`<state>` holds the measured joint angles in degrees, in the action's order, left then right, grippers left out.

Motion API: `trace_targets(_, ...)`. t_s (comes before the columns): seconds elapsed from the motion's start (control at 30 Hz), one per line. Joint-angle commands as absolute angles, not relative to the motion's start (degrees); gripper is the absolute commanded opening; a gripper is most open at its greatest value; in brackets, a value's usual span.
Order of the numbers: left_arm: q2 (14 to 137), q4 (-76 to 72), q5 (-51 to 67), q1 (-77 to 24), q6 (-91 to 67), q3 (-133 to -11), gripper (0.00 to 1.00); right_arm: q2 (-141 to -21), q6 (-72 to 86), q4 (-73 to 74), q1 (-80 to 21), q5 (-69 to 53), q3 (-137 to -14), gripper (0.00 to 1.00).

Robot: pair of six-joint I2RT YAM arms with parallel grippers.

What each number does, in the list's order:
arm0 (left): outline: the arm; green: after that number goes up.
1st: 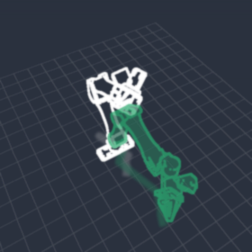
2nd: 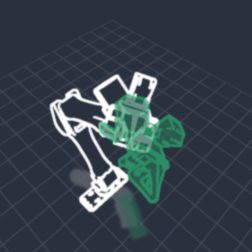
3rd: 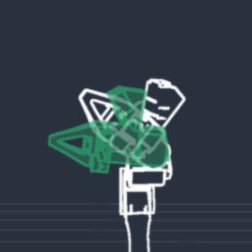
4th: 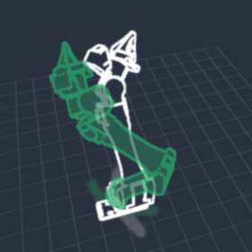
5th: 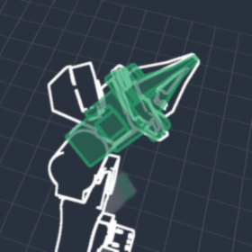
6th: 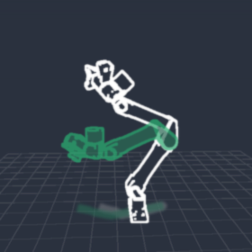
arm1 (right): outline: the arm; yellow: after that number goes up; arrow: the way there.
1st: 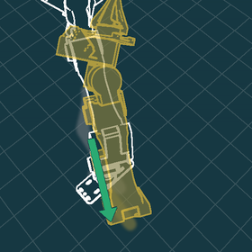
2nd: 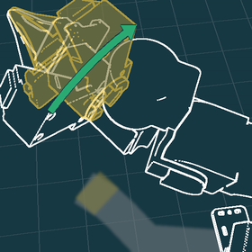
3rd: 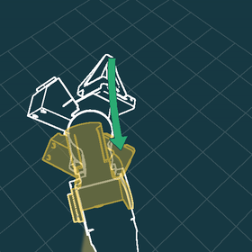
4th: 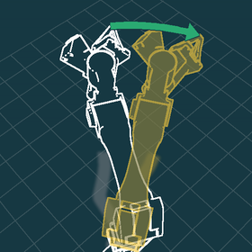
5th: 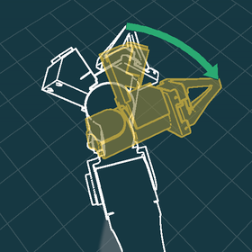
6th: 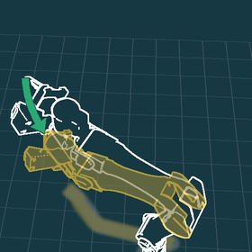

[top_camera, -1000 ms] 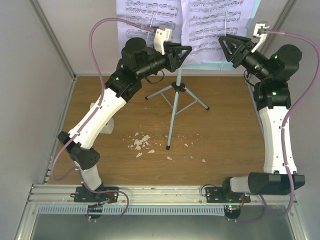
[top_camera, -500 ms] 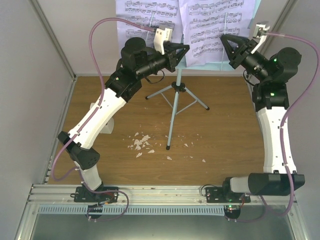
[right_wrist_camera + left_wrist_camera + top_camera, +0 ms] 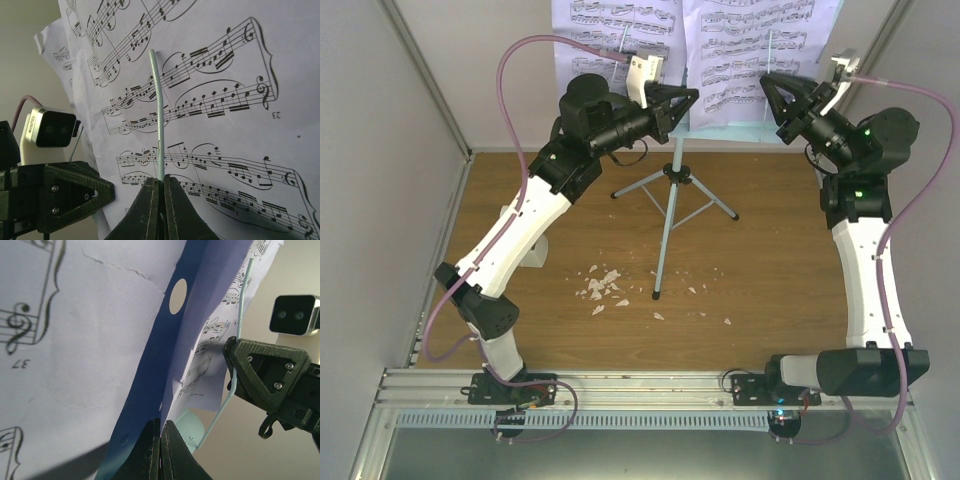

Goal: Pack up the instrument practice props

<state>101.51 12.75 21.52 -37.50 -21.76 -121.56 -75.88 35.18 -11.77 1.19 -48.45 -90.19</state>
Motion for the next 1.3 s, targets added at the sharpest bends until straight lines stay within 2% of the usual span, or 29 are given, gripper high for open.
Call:
trace_targets(0.0, 99.22, 8.8, 24.07, -36.42, -23.25, -121.05, 0.0, -73.62, 33.1, -17.19, 0.77, -50.9, -87.51, 0.01)
trace_targets(0.2, 98.63, 8.06, 27.98, -35.71, -22.41, -120.8, 0.0, -73.08, 32.45, -18.81, 0.77, -50.72, -86.14, 0.0)
trace_targets(0.53, 90.5, 7.98, 38.37, -34.11, -18.46, -115.06, 0.0, -73.98, 33.66, -18.19, 0.79, -49.32, -86.18, 0.0)
trace_targets(0.73, 80.23, 14.17, 39.43, -32.41, -14.36, -106.69, 0.0, -74.55, 33.77, -17.44, 0.79, -48.9, -86.93, 0.01)
trace_targets(1.0, 69.62, 20.56, 49.51, -30.78, -13.23, -95.18, 0.0, -76.09, 33.85, -13.97, 0.77, -46.67, -88.87, 0.01)
trace_targets(1.27, 62.98, 29.78, 54.92, -30.67, -11.93, -82.6, 0.0, -77.35, 33.65, -11.09, 0.79, -46.07, -90.0, 0.21)
